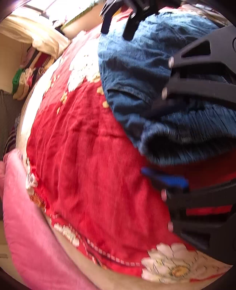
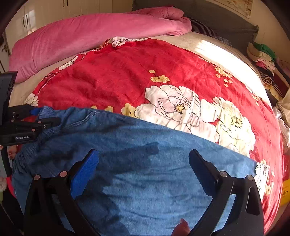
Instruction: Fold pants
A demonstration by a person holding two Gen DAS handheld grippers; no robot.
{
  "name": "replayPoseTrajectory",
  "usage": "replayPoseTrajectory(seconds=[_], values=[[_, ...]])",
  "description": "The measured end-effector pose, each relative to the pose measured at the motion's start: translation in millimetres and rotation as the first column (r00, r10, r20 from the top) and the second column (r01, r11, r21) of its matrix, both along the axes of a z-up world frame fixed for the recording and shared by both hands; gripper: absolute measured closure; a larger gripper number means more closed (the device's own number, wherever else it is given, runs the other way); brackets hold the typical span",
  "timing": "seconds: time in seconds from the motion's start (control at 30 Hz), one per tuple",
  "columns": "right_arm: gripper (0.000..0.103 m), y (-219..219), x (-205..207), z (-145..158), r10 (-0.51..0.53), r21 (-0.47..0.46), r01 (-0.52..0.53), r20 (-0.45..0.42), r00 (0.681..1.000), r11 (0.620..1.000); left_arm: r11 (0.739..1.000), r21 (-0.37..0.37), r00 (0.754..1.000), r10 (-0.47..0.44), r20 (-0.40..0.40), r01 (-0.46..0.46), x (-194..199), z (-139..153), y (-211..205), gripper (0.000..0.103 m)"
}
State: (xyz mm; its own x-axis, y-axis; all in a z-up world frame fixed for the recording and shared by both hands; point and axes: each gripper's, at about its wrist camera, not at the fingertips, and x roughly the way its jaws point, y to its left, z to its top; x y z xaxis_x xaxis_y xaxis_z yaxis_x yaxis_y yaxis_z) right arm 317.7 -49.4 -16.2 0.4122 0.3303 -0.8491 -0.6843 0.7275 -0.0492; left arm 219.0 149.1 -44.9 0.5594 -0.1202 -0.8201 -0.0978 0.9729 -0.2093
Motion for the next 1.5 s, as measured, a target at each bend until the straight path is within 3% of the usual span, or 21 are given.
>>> replayPoseTrajectory(seconds=[0.13,0.33,0.37,0.4,0.47,0.6,0.87,1.03,1.17,1.27,1.5], values=[[0.004,17,23,-7,0.055,-0.006,-0.055,-0.019,0.998,0.998,0.999,-0.038,0.998,-0.009,0.055,0.011,-2,3,7,0.088],[0.007,48,32,-23,0.244,-0.061,-0.246,-0.035,0.969,0.967,0.994,-0.108,0.987,-0.014,0.162,0.031,-10,20,19,0.089],[0.016,53,31,-28,0.273,-0.08,-0.276,-0.04,0.961,0.958,0.993,-0.113,0.984,-0.015,0.177,0.036,-12,22,20,0.089],[0.037,57,32,-32,0.293,-0.088,-0.297,-0.054,0.955,0.951,0.991,-0.124,0.983,-0.018,0.183,0.041,-13,24,21,0.09],[0.059,62,31,-36,0.32,-0.059,-0.326,-0.091,0.943,0.943,0.99,-0.136,0.98,-0.019,0.196,0.047,-15,27,22,0.09],[0.091,55,19,-21,0.317,0.0,-0.318,-0.058,0.947,0.948,0.993,-0.108,0.979,-0.021,0.204,0.044,-17,29,21,0.09],[0.096,8,-36,44,0.245,0.155,-0.252,0.061,0.968,0.955,0.989,-0.102,0.952,-0.071,0.296,0.106,-37,49,21,0.089],[0.096,-25,-89,71,0.201,0.23,-0.218,0.095,0.975,0.948,0.973,-0.07,0.911,-0.179,0.371,0.22,-66,70,11,0.089],[0.096,-49,-136,84,0.193,0.295,-0.214,0.098,0.976,0.931,0.958,0.009,0.87,-0.264,0.418,0.286,-95,87,-2,0.089],[0.096,-58,-175,81,0.212,0.315,-0.229,0.088,0.973,0.921,0.943,0.042,0.85,-0.315,0.422,0.329,-122,86,-10,0.089],[0.096,-57,-237,31,0.258,0.332,-0.23,-0.042,0.965,0.915,0.928,0.075,0.857,-0.367,0.362,0.366,-184,62,-24,0.087]])
